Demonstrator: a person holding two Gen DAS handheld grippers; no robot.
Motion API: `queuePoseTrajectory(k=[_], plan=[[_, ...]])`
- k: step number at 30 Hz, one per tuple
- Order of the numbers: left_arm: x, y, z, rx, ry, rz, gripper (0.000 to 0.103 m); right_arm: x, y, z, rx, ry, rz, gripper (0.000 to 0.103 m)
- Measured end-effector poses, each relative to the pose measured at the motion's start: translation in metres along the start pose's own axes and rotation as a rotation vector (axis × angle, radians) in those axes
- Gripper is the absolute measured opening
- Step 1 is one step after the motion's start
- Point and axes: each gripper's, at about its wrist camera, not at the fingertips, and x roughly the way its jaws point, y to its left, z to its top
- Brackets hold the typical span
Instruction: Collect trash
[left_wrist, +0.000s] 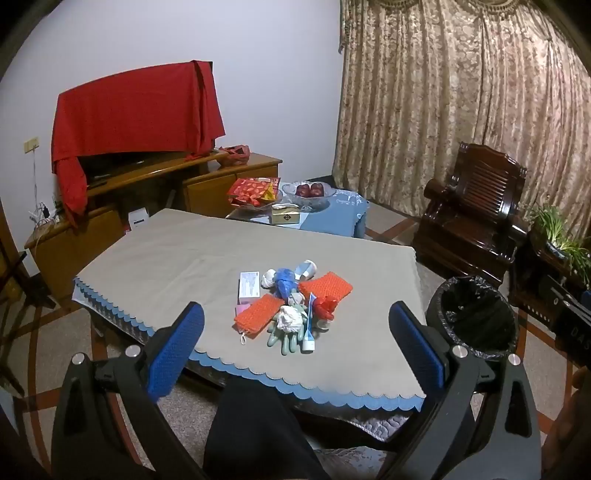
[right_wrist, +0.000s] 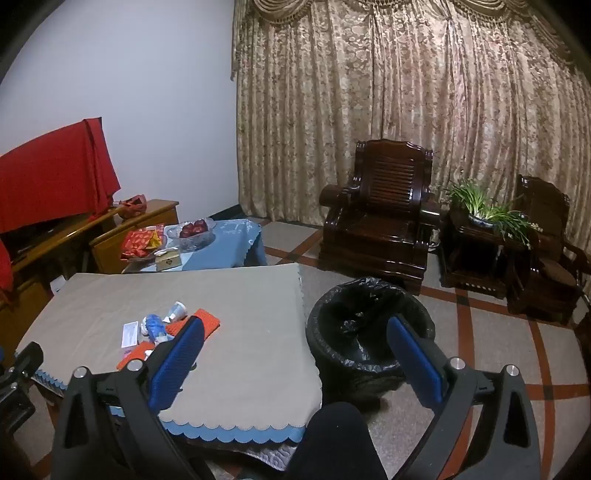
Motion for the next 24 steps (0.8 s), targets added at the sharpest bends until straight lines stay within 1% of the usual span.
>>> queuePoseTrajectory(k=[24], plan=[[-0.0003,-0.0004,-0.0001,0.008,-0.008,0.005,0.097,0.0014,0.0018,0.0022,0.001,-0.001,0.0,0.097]])
